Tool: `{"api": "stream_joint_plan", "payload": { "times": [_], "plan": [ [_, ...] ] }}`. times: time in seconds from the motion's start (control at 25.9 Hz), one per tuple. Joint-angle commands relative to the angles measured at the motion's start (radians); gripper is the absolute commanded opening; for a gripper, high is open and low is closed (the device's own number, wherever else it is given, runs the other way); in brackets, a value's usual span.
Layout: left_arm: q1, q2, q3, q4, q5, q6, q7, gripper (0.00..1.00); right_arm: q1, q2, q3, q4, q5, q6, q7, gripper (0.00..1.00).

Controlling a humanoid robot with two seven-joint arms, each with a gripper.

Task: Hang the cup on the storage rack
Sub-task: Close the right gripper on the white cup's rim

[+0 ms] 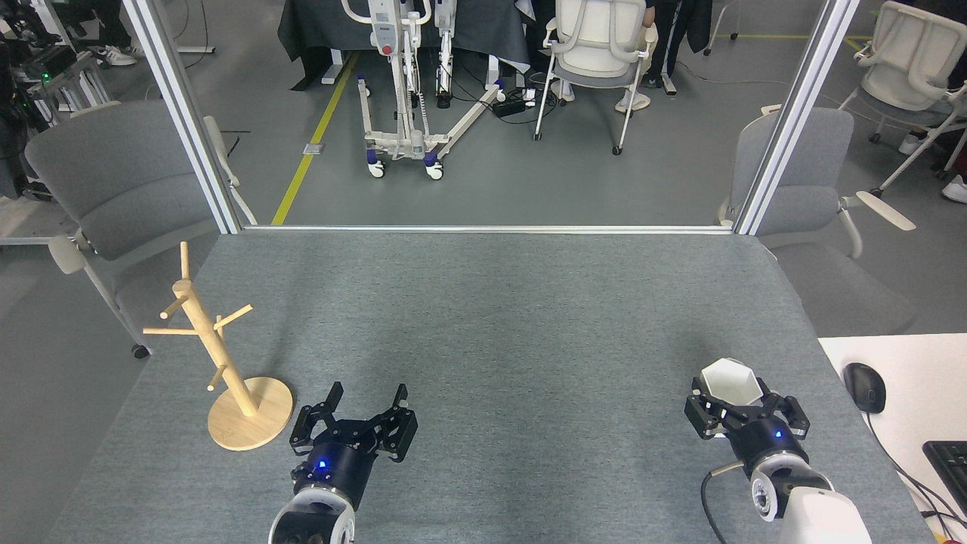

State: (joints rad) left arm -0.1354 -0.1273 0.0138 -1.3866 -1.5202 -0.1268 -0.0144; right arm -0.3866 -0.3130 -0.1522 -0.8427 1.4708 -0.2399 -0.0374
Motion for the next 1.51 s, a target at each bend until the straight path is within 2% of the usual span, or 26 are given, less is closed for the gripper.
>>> {"api": "stream_joint_plan", "payload": {
  "times": [0.0,1.28,1.47],
  "plan": [
    [0.0,0.0,0.0,0.0,0.0,0.0,0.001,0.99,-0.002,0.002,0.0,0.017,0.002,-0.001,-0.001,0.99],
    [0.005,0.0,0.002,-0.002,0.008,0.001,0.002,0.99,-0.005,0.003,0.006,0.027,-0.007,0.001,-0.001,0.99],
    [0.007,0.002,0.002,-0.003,0.008,0.001,0.002,0.99,-0.046,0.002,0.006,0.065,-0.007,0.002,-0.001,0.99]
  ]
}}
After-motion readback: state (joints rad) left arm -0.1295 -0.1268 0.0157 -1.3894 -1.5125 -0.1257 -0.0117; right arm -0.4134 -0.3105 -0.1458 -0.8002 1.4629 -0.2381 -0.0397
